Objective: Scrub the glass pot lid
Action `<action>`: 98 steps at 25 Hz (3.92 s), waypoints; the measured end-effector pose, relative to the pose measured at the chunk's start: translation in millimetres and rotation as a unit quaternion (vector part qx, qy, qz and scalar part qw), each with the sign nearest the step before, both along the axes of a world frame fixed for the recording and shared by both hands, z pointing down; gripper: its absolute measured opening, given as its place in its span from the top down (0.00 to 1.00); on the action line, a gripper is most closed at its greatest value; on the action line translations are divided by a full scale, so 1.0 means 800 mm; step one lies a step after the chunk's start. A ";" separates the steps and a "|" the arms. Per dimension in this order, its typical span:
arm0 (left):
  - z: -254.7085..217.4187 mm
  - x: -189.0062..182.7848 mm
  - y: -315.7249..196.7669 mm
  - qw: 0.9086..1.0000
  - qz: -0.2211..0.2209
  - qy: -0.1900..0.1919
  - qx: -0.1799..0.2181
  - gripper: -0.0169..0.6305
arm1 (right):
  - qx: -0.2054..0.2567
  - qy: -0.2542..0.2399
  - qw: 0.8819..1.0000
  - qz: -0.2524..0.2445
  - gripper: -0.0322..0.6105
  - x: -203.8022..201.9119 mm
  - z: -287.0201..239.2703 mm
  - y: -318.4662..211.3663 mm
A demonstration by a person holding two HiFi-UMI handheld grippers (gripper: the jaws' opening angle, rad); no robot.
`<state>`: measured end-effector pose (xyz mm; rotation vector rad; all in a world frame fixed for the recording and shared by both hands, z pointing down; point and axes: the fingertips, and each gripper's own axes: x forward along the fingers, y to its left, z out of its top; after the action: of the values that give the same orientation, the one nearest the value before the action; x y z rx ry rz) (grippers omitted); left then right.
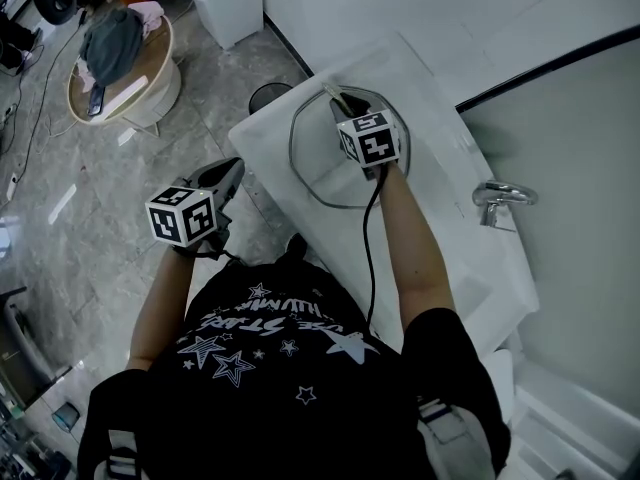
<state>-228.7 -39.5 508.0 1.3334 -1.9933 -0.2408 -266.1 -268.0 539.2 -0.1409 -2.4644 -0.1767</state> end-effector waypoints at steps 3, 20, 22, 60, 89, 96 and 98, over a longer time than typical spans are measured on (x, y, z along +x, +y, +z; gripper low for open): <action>0.001 -0.001 0.002 1.000 0.000 0.000 0.000 0.96 | 0.008 0.005 1.000 -0.025 0.84 -0.001 0.003 0.020; -0.004 -0.005 -0.004 1.000 0.013 -0.003 0.009 0.96 | 0.045 0.027 0.992 -0.115 0.84 0.004 0.004 0.077; -0.004 -0.005 -0.003 1.000 0.013 -0.003 0.010 0.96 | 0.047 0.036 0.990 -0.125 0.84 0.007 0.006 0.085; -0.016 0.014 0.000 0.999 0.036 -0.008 0.023 0.96 | -0.014 0.051 0.993 -0.109 0.84 0.075 0.001 0.177; -0.021 0.051 -0.058 0.997 0.071 -0.021 0.016 0.96 | -0.071 -0.020 0.942 0.327 0.84 0.189 -0.022 -0.120; -0.016 0.057 -0.071 0.997 0.074 -0.020 0.007 0.96 | -0.080 -0.007 0.929 0.361 0.84 0.183 0.006 -0.145; -0.015 0.057 -0.074 0.997 0.076 -0.020 0.004 0.96 | -0.086 -0.010 0.928 0.362 0.84 0.178 0.006 -0.144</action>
<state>-182.9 -99.0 495.9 1.4966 -1.9134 -0.1529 -123.8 -383.2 544.0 0.6941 -2.3778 0.3599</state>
